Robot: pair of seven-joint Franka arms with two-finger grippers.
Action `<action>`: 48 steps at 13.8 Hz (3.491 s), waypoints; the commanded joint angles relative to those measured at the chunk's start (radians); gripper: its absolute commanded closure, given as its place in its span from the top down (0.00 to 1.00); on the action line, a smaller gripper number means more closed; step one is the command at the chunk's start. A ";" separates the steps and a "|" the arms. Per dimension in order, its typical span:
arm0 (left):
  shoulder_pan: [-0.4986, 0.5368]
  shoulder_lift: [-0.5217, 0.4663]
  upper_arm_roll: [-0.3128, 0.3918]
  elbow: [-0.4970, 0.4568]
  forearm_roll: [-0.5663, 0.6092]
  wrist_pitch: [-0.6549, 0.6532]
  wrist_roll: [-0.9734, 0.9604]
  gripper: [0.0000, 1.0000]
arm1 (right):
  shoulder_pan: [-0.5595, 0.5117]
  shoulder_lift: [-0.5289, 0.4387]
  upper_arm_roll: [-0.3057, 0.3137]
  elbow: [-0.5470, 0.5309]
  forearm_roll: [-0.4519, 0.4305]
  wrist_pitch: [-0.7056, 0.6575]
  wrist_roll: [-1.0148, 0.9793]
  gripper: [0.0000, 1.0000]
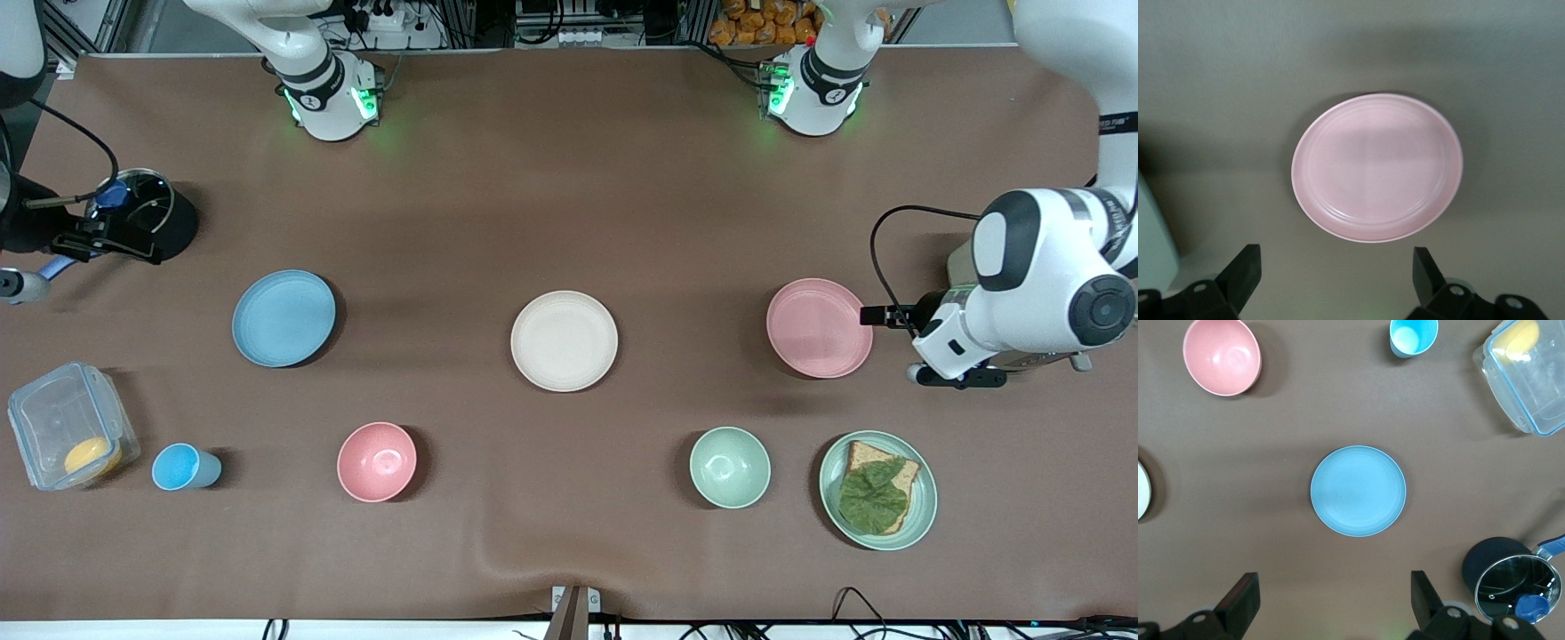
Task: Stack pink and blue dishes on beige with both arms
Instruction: 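Lower the left gripper to the pink plate while the right gripper reaches blue, then grip the pink plate with the left gripper while the right gripper grips blue, then set the pink plate on beige with the left gripper while the right lifts blue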
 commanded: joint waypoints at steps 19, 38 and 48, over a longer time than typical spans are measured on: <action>0.172 0.198 -0.006 -0.102 -0.163 0.167 0.209 0.18 | -0.242 0.578 0.018 -0.169 0.219 0.427 -0.601 1.00; 0.157 0.190 -0.320 0.209 -0.163 -0.144 -0.190 0.00 | -0.199 0.570 0.020 0.097 0.226 0.000 -0.544 0.00; -0.260 0.434 -0.362 0.345 -0.226 0.256 -0.505 0.00 | -0.081 0.478 0.022 0.179 0.225 -0.154 -0.348 0.00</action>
